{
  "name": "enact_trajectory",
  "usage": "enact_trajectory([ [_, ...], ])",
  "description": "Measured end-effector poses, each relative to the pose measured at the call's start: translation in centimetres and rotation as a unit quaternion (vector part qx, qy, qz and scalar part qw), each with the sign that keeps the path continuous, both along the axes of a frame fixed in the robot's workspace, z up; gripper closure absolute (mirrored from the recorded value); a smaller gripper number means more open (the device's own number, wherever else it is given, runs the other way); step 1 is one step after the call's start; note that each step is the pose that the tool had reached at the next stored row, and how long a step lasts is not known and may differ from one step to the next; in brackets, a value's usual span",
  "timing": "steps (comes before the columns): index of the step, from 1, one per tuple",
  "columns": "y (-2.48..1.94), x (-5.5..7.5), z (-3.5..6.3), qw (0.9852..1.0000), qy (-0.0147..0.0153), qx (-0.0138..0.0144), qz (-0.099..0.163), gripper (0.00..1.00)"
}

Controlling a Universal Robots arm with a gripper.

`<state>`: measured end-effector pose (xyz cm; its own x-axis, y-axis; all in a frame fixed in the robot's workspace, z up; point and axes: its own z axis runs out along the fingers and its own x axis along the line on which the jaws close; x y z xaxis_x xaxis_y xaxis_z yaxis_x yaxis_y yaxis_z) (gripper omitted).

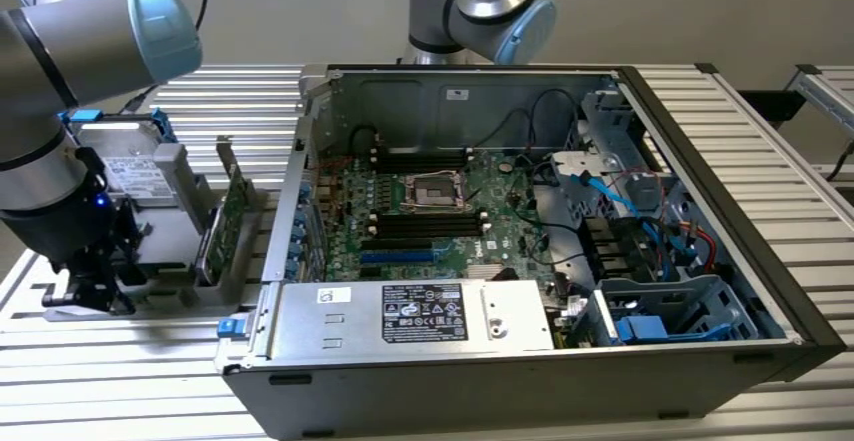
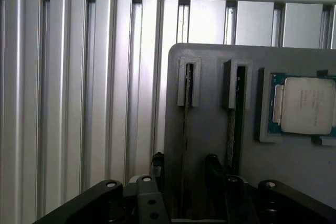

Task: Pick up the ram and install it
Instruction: 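Pick up the ram and move it above insertion slot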

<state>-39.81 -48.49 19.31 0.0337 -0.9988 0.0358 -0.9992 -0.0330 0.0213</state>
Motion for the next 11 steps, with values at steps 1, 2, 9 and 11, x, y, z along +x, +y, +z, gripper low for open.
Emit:
enact_trajectory([
  [1,0.0,0.01,-0.01,1.0,0.0,0.0,0.0,0.57],
  [2,0.0,0.02,0.0,1.0,0.0,0.0,0.0,0.64],
  [9,0.0,0.06,0.0,1.0,0.0003,0.0,0.0,0.86],
  [11,0.0,0.06,-0.01,1.0,0.0003,0.0,0.0,0.86],
])
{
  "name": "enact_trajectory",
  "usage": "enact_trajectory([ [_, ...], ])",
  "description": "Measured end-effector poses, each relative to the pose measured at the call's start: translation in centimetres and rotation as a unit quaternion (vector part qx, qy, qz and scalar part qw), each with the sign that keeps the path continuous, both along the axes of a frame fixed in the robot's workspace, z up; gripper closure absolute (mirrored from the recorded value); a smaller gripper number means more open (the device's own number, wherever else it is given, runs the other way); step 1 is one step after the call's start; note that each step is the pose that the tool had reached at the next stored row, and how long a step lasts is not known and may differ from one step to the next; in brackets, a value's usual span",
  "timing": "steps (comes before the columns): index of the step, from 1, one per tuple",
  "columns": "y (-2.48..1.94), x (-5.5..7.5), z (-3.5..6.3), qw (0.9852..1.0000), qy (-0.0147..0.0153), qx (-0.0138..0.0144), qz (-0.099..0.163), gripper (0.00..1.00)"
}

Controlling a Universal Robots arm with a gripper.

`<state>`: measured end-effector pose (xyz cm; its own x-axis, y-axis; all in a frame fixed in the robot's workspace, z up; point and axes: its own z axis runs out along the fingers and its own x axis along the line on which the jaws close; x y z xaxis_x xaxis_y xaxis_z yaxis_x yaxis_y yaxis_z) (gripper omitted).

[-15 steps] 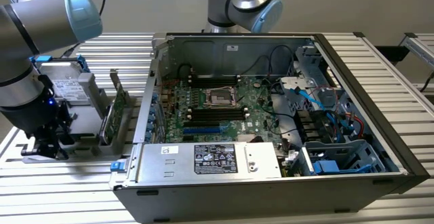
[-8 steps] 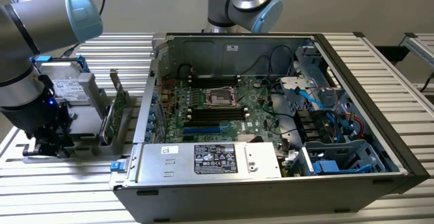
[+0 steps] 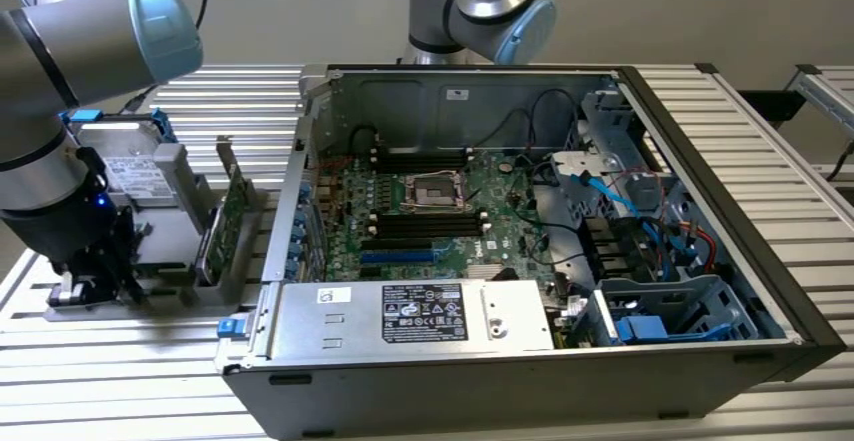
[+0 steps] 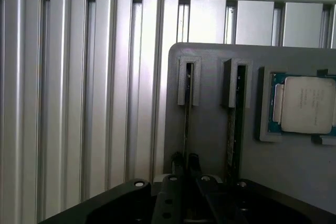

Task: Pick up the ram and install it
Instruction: 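Pick up the ram and move it above insertion slot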

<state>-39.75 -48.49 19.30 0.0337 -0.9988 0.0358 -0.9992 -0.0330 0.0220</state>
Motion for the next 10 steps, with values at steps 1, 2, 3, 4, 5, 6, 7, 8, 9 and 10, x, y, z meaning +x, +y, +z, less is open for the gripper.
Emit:
enact_trajectory([
  [1,0.0,0.0,0.0,1.0,0.0,0.0,0.0,0.86],
  [2,0.0,0.0,0.0,1.0,0.0,0.0,0.0,0.86],
  [3,0.0,0.0,0.0,1.0,0.0,0.0,0.0,0.86],
  [4,0.0,0.0,0.0,1.0,0.0,0.0,0.0,0.86],
  [5,0.0,0.0,0.0,1.0,0.0,0.0,0.0,0.86],
  [6,0.0,0.0,0.01,1.0,0.0,0.0,0.0,0.86],
  [7,0.0,0.0,0.05,1.0,0.0,0.0,0.0,0.86],
  [8,0.0,0.0,0.14,1.0,0.0001,0.0,0.0,0.86],
  [9,0.0,0.0,0.3,1.0,0.0,0.0,0.0,0.86],
  [10,0.0,0.0,0.5,1.0,0.0,0.0,0.0,0.86],
])
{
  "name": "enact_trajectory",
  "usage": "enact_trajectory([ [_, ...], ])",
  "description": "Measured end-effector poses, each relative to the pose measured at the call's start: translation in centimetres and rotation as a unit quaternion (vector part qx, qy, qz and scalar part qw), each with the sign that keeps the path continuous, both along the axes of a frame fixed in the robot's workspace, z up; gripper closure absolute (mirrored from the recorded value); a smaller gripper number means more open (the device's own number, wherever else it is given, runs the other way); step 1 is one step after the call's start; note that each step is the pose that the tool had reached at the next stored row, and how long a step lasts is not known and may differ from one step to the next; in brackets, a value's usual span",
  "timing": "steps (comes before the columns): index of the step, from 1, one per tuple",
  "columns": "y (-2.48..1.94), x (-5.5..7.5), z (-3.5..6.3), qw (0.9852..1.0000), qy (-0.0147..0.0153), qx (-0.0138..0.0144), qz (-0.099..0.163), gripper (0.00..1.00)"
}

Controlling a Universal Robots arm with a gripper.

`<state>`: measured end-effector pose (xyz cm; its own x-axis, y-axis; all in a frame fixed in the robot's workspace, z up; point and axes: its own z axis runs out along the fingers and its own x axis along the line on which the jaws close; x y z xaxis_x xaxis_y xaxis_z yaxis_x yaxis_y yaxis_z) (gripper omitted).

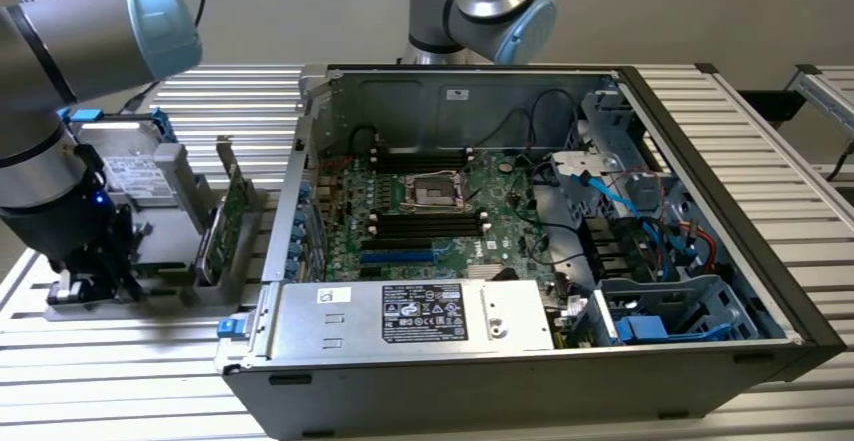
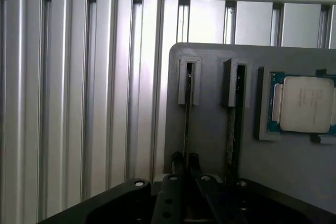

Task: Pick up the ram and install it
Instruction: 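Pick up the ram and move it above insertion slot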

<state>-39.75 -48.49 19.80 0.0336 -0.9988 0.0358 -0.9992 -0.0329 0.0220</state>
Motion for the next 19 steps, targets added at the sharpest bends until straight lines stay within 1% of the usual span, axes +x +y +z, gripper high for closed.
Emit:
enact_trajectory([
  [5,0.0,0.0,1.03,1.0,-0.0001,0.0001,0.0,0.86],
  [10,0.0,0.0,2.43,1.0,-0.0001,0.0001,0.0,0.86],
  [14,-0.01,0.2,3.83,1.0,0.0,0.0,0.0,0.86],
  [19,0.0,0.7,6.06,1.0,0.0,0.0,0.0,0.86],
])
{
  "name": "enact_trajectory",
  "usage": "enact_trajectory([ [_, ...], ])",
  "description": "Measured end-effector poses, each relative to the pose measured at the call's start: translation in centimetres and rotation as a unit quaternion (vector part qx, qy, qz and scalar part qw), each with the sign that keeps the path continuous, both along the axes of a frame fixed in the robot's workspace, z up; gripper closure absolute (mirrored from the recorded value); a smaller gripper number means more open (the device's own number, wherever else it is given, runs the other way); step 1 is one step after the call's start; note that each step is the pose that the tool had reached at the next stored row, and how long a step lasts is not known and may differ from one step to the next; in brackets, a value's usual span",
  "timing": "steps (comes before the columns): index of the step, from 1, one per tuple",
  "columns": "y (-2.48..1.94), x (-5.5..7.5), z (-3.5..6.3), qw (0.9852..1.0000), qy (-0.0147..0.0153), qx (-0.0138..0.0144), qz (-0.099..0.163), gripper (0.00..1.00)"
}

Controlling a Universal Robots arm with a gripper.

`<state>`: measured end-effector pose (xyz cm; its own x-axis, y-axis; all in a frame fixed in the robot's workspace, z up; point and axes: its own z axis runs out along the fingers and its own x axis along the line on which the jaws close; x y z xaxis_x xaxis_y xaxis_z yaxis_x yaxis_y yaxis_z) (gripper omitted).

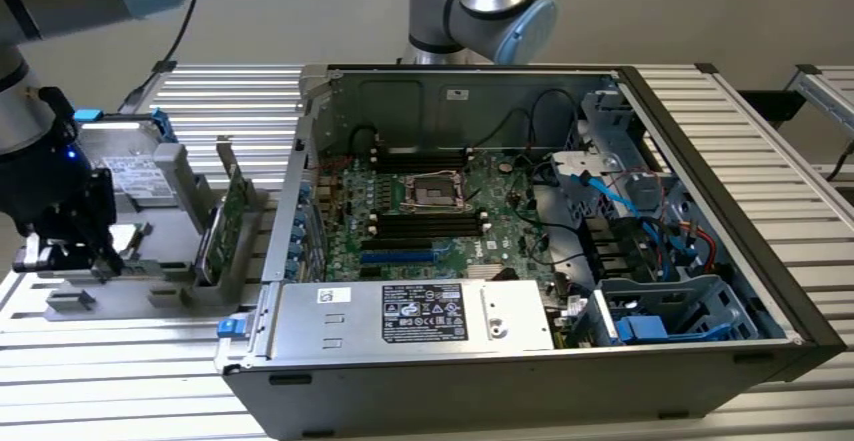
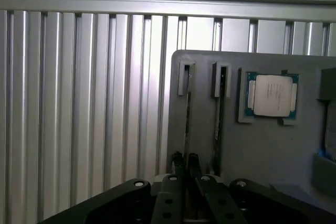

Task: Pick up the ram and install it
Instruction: 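Pick up the ram and move it above insertion slot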

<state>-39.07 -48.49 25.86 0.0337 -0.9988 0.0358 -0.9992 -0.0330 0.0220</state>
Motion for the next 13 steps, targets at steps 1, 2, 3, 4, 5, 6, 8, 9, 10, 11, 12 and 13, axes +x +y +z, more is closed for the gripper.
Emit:
enact_trajectory([
  [1,0.0,0.2,0.41,1.0,0.0,0.0,0.0,0.86],
  [2,0.0,0.3,0.84,1.0,0.0,0.0,0.0,0.86],
  [3,0.0,0.5,1.22,1.0,0.0001,0.0,0.0,0.86],
  [4,0.01,0.8,1.55,1.0,-0.0001,0.0002,0.0,0.86],
  [5,0.0,1.1,1.88,1.0,-0.0001,0.0003,0.0,0.86],
  [6,0.0,1.3,2.24,1.0,0.0,0.0005,0.0,0.86],
  [8,0.0,1.9,2.96,1.0,0.0001,0.0006,0.0,0.86],
  [9,-0.01,2.2,3.34,1.0,0.0001,0.0007,0.0,0.86],
  [10,0.0,2.5,3.75,1.0,0.0,0.0009,0.0,0.86],
  [11,0.0,2.9,4.14,1.0,-0.0001,0.0011,0.0,0.86],
  [12,0.0,3.2,4.52,1.0,0.0,0.0013,0.0,0.86],
  [13,0.0,3.6,4.95,1.0,0.0,0.0015,0.0,0.86],
])
